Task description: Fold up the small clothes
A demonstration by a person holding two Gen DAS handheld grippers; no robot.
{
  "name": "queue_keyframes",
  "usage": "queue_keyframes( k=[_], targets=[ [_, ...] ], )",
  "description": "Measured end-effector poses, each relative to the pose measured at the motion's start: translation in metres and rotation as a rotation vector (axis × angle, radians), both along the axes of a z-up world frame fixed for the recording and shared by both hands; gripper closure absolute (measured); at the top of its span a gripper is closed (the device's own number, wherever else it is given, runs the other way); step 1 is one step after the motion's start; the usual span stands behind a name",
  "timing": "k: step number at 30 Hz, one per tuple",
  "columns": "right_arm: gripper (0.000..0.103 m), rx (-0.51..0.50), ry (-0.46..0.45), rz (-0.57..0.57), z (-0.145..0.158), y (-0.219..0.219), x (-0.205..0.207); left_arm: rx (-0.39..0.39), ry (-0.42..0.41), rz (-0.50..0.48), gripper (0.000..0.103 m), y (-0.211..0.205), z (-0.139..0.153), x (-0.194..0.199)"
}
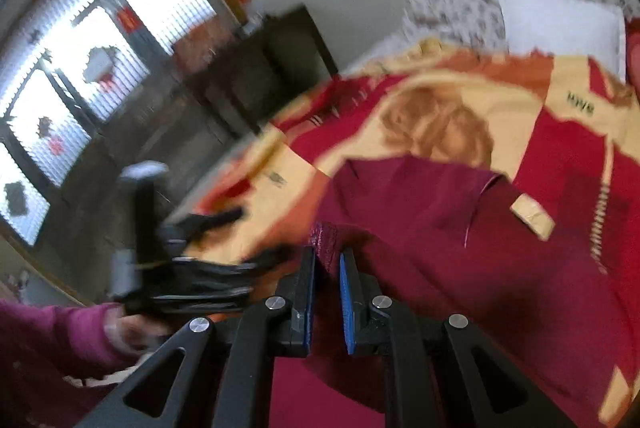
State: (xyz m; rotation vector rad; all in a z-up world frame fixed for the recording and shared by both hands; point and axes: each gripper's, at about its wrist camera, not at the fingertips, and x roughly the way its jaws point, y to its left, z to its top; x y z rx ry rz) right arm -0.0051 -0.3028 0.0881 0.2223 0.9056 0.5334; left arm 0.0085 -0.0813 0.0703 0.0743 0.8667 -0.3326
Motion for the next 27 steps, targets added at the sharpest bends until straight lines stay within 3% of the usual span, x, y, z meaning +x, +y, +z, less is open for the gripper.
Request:
queue_keyframes(
  k=[1,3,8,11,14,18,24,27],
  targets=[
    [0.089,-0.032,0.013,-0.029,-0.010,0.001,0.009,-0.002,0.005,0.003,0.001,0.003,-0.002,0.001],
    [0.074,-0.099,0.024,-0.119,-0.024,-0.005,0.022,-0.017,0.019,0.004,0.001,0.007,-0.005,0.002],
    [0.058,0.041,-0.013,-0.256,-0.010,-0.046,0.003,-0.070,0.043,-0.004,0.001,0.006,-0.008,0.002],
    [0.058,0.053,-0.067,-0.244,0.010,-0.062,-0.032,-0.071,0.030,-0.035,0.001,-0.003,-0.006,-0.004],
    [0.058,-0.008,-0.064,-0.235,0.013,-0.065,-0.065,-0.032,0.026,-0.071,0.001,-0.016,-0.005,-0.009],
    [0.058,0.109,0.024,-0.200,-0.012,-0.068,-0.097,-0.041,0.038,-0.074,0.001,-0.023,-0.008,-0.012],
    [0.058,0.167,0.103,-0.235,-0.052,-0.066,-0.082,-0.034,0.055,-0.082,0.001,-0.029,-0.009,-0.017],
    [0.058,0.177,0.098,-0.209,-0.050,-0.061,-0.065,-0.014,0.030,-0.089,0.001,-0.029,-0.007,-0.017]
  ],
)
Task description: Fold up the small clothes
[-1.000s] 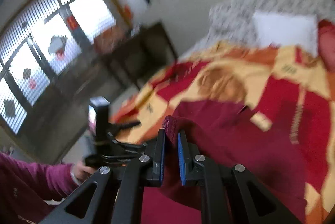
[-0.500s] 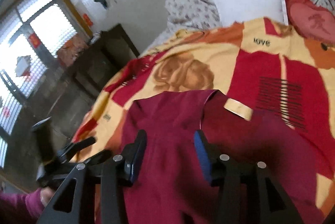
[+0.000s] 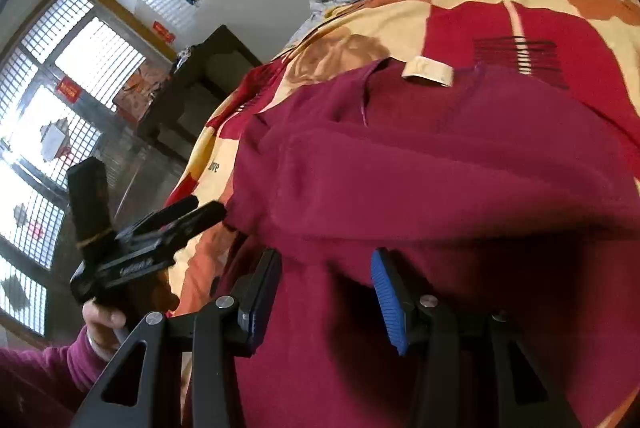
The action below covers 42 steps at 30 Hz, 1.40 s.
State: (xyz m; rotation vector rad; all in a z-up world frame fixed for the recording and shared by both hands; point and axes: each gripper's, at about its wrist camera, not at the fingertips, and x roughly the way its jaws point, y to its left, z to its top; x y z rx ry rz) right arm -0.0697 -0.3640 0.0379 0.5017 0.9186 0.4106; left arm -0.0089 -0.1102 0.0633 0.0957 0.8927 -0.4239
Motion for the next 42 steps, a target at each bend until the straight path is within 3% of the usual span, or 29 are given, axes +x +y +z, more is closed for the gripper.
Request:
queue_keyframes(
  k=[6,11,13,20,23,28,32,34,37,40,41,42],
  targets=[
    [0.058,0.030,-0.078,-0.055,0.023,-0.008,0.052,-0.023,0.006,0.003,0.001,0.003,-0.003,0.010],
    [0.057,0.073,-0.034,-0.176,0.014,-0.031,0.090,-0.032,-0.008,-0.022,0.001,-0.002,0.000,0.015],
    [0.057,0.054,-0.030,-0.194,0.016,-0.031,0.090,-0.026,-0.016,-0.034,0.001,-0.006,0.003,0.018],
    [0.053,-0.114,-0.208,-0.194,0.044,-0.021,0.065,-0.064,0.016,-0.028,0.001,-0.019,-0.001,0.034],
    [0.051,-0.120,-0.113,-0.215,0.041,-0.029,0.080,-0.050,0.031,-0.021,0.001,-0.025,-0.002,0.035],
    [0.051,-0.043,-0.232,-0.171,0.058,-0.016,0.048,-0.031,-0.010,-0.016,0.001,-0.022,-0.001,0.034],
    [0.051,-0.181,-0.200,-0.085,0.044,0.016,0.033,-0.024,-0.003,-0.020,0.001,-0.025,-0.002,0.046],
    [0.051,-0.315,-0.155,-0.059,0.025,0.031,0.041,-0.057,0.013,-0.020,0.001,-0.027,0.000,0.052],
    [0.052,-0.409,-0.081,-0.044,-0.002,0.037,0.056,-0.106,0.060,-0.032,0.001,-0.033,0.003,0.062],
    [0.071,-0.461,-0.091,-0.079,-0.017,0.031,0.061,-0.163,0.094,-0.053,0.001,-0.041,0.007,0.069],
    [0.085,-0.454,-0.093,-0.103,-0.017,0.025,0.061,-0.180,0.106,-0.068,0.001,-0.048,0.009,0.073],
    [0.092,-0.414,-0.091,-0.123,-0.016,0.018,0.060,-0.183,0.110,-0.082,0.001,-0.054,0.010,0.077]
  ],
)
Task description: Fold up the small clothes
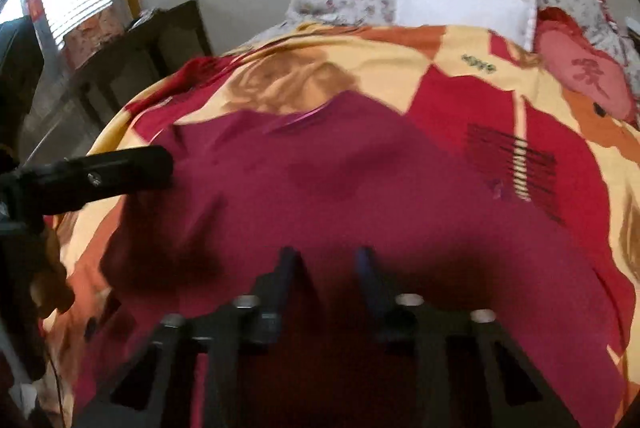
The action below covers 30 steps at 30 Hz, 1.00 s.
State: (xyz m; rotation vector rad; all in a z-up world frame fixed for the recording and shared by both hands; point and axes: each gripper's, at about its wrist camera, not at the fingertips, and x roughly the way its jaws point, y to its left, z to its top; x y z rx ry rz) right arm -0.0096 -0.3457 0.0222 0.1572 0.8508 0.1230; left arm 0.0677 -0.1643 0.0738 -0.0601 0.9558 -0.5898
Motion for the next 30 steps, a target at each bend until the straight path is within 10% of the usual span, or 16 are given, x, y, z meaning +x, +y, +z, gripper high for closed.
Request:
queue_keyframes(
  k=[10,20,26,30],
  targets=[
    [0.097,0.200,-0.066,0.040,0.024,-0.005,-0.030,0.003,0.079,-0.137,0.009,-0.063,-0.002,0.021],
    [0.097,0.241,-0.077,-0.016,0.037,-0.019,-0.066,0.078,0.116,-0.145,0.078,-0.087,-0.018,0.027],
    [0.095,0.237,-0.104,-0.229,0.051,-0.080,-0.135,0.043,0.056,-0.147,0.097,-0.070,-0.002,0.012],
    [0.040,0.240,-0.110,-0.387,0.049,-0.118,-0.183,-0.024,-0.021,-0.137,0.097,-0.033,0.030,-0.014]
  ],
)
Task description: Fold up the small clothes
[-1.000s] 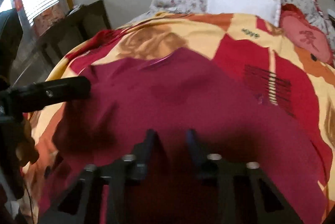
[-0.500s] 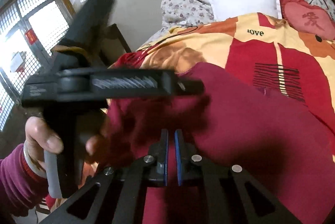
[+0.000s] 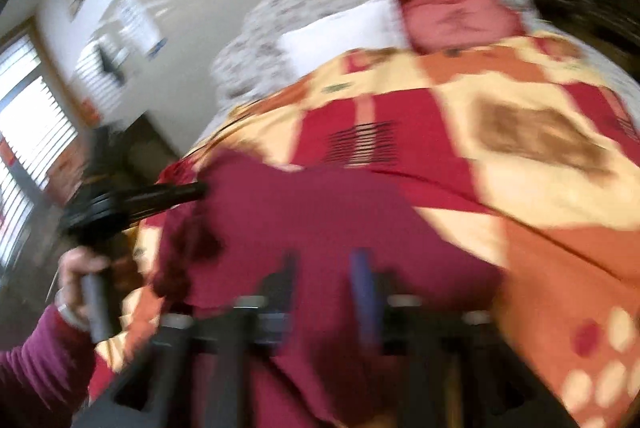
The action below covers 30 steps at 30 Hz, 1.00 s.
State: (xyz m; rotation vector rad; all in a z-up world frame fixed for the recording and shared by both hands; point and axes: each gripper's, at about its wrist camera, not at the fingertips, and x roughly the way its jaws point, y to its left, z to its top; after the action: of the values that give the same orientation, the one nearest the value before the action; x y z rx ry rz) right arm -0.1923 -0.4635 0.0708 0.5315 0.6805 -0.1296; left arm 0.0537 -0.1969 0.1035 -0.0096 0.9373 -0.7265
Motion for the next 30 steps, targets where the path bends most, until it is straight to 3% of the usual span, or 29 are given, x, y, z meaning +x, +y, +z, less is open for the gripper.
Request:
queue_keyframes(
  k=[4,7,11,19,20,21,23,24,30],
  targets=[
    [0.040,0.074,0.036,-0.066,-0.011,-0.023,-0.027,-0.009,-0.028,0.085,0.097,0.053,0.008,-0.014],
    [0.040,0.108,0.041,-0.067,-0.017,-0.026,-0.031,0.012,0.025,0.183,0.097,0.093,-0.018,-0.012],
    [0.040,0.139,0.043,-0.022,-0.024,-0.021,-0.014,0.049,0.087,0.194,0.097,0.100,-0.045,-0.022],
    [0.040,0.295,0.081,-0.046,-0.065,-0.048,0.035,0.030,0.044,0.182,0.097,0.104,-0.033,-0.035],
    [0.044,0.318,0.066,-0.040,-0.068,-0.050,0.036,0.025,0.042,0.183,0.097,0.105,-0.031,-0.032],
    [0.065,0.335,0.037,-0.041,-0.070,-0.052,0.037,0.022,0.043,0.183,0.097,0.106,-0.030,-0.031],
    [0.085,0.288,-0.003,-0.044,-0.062,-0.050,0.037,0.023,0.050,0.179,0.097,0.103,-0.029,-0.029],
    [0.091,0.262,-0.020,-0.035,-0.055,-0.047,0.037,0.025,0.049,0.175,0.097,0.102,-0.028,-0.030],
    [0.092,-0.084,-0.055,0.010,0.011,-0.023,0.043,-0.010,0.027,0.144,0.097,0.092,-0.020,-0.039]
  ],
)
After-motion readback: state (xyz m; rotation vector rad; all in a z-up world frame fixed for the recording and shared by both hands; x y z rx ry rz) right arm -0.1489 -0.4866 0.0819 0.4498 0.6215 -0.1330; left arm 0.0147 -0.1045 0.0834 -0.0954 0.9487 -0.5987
